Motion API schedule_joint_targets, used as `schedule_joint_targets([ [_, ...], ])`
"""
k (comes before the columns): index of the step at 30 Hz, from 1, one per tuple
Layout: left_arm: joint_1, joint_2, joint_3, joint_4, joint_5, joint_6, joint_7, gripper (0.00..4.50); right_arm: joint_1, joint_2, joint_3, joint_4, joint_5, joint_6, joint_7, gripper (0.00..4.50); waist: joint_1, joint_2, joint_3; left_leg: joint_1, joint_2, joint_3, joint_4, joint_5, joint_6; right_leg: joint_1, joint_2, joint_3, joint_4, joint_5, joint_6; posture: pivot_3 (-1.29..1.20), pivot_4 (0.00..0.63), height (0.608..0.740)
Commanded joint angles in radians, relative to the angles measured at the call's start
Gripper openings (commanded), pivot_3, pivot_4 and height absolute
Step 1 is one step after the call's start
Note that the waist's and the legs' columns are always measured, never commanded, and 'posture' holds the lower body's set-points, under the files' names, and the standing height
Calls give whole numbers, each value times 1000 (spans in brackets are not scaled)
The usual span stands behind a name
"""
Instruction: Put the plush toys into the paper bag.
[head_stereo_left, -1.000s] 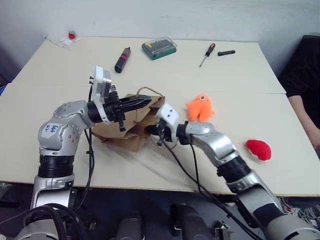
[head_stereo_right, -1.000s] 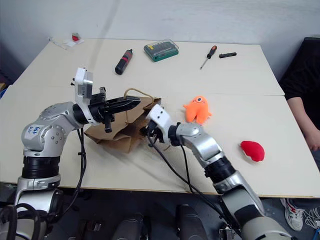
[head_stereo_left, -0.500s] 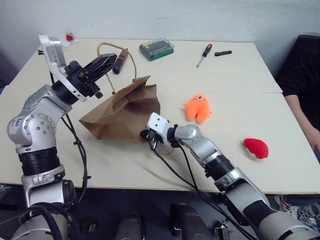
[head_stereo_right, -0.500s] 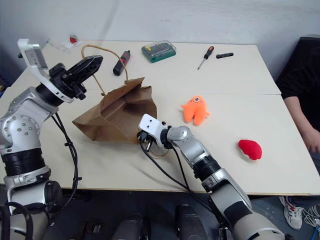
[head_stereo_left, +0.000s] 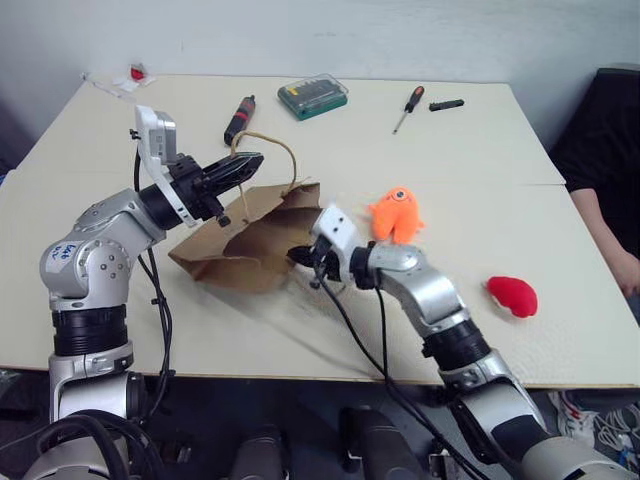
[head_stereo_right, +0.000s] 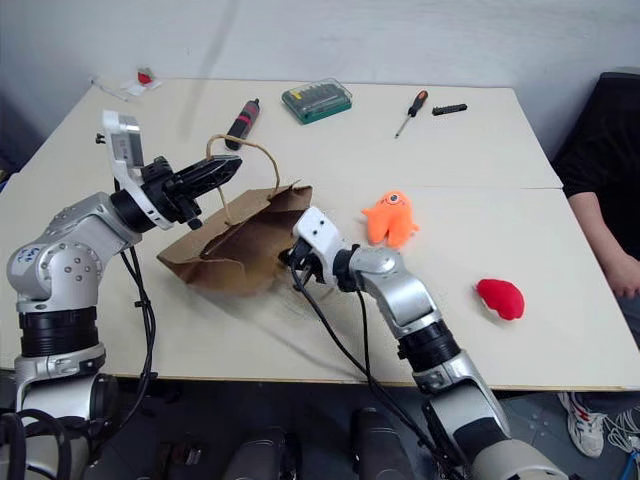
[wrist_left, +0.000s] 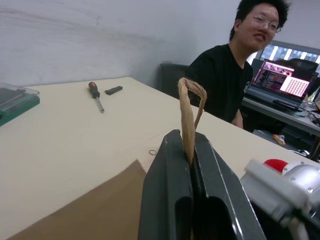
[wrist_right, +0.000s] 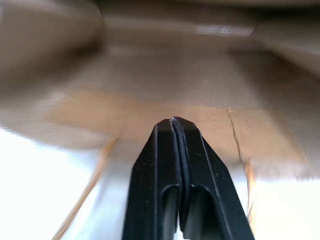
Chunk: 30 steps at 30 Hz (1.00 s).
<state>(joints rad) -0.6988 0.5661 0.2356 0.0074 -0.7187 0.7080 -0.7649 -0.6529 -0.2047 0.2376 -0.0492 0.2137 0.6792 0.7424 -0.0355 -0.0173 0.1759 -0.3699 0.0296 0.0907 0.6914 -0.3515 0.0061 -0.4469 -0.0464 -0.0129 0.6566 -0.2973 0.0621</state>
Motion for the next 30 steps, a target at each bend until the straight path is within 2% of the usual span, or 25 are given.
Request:
schedule_joint_targets([
  [1,-20,12,-1,-25,-6,-7,-18,0,53,-35,-105,-227,132,194,-22,1268,4,0,0,0,0,0,0,0,0,0,0,0,0,0,0,0,150,740],
  [6,-19,14,-7,-31,-13,4,-26,0,137,-110,-367,-415,281,412,-106,3022,8,0,0,0,0,0,0,0,0,0,0,0,-1,0,0,0,150,740],
  [8,-17,12,-9,-38,-14,6,-24,0,144,-155,-495,-366,279,427,-161,3738,8,0,0,0,-1,0,0,0,1,1,0,0,-1,0,0,0,150,740],
  [10,-22,10,-6,-42,-17,9,-18,0,118,-186,-530,-237,199,349,-250,4462,8,0,0,0,-1,0,0,0,1,1,0,0,-1,0,0,0,150,740],
  [11,-24,9,-6,-42,-17,10,-17,0,108,-194,-522,-196,171,312,-277,4489,8,0,0,1,-1,0,0,-1,1,1,0,0,-2,0,0,0,150,740],
  [14,-21,9,-5,-48,-20,10,-17,0,21,-177,-525,29,119,231,-359,4489,-2,0,0,1,-1,2,-1,0,1,1,1,2,-1,0,0,0,150,740],
  [20,-22,-6,-10,-58,-19,4,-5,0,-133,-88,-543,378,134,127,-407,4489,-20,1,1,2,0,3,-5,1,-1,-1,2,3,-1,0,0,0,150,740],
  [24,-25,-11,-8,-62,-18,2,1,0,-169,-46,-549,437,166,114,-407,3702,-20,1,1,1,0,3,-6,2,-1,-1,2,3,-2,0,0,0,150,740],
  [30,-16,-9,1,-74,-20,2,9,0,-134,-45,-515,384,175,108,-394,1552,-19,2,1,1,0,3,-6,2,-1,-1,1,3,-2,0,0,0,150,740],
])
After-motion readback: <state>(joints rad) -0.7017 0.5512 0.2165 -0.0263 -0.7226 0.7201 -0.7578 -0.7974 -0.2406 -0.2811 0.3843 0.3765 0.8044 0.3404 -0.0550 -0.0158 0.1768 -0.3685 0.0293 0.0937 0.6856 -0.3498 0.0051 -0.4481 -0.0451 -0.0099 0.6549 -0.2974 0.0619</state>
